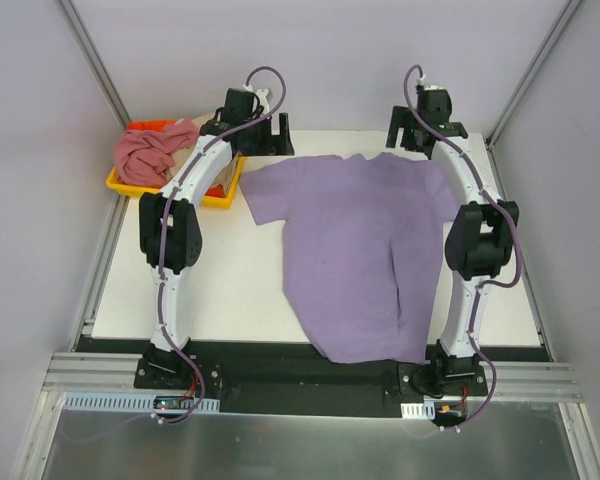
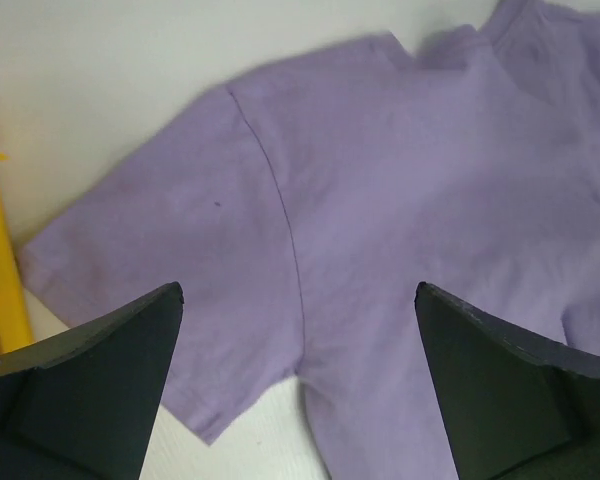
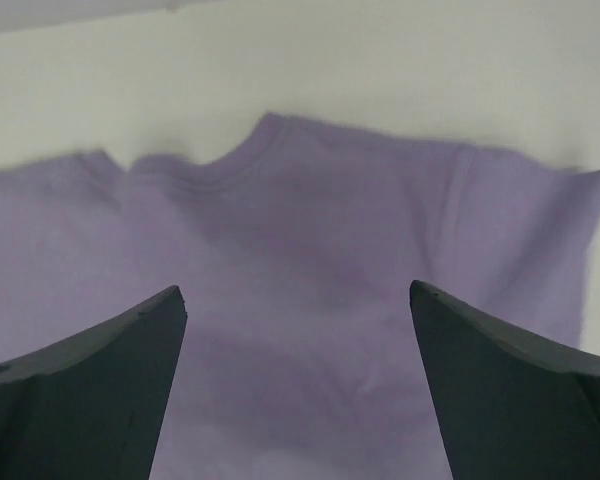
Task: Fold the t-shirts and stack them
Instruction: Flatten out the tshirt
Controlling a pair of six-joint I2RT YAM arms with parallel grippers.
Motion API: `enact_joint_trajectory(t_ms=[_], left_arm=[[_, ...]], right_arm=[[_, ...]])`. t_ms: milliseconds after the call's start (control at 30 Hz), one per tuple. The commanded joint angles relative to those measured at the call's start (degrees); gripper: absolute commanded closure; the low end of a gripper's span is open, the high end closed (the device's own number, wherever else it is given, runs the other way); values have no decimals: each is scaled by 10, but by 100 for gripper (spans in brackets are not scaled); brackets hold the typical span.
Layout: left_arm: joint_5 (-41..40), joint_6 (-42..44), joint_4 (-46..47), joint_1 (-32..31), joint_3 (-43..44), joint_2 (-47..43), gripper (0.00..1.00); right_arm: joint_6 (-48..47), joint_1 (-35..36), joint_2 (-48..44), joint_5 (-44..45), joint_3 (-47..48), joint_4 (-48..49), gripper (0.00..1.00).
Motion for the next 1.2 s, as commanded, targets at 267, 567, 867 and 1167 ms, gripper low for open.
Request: enact_joint_trajectory(t_ms=[267, 567, 867, 1167], left_arm=[[121, -47, 23, -39, -31, -23, 1], [155, -82, 23, -60, -106, 19, 1], [163, -100, 23, -68, -196, 37, 1], [124, -127, 23, -88, -383, -40, 1]], right_arm=[[135, 38, -318, -58, -358, -60, 4], [260, 133, -497, -77, -676, -98, 4], [266, 73, -391, -85, -697, -54, 4], [178, -43, -132, -137, -429, -85, 4]])
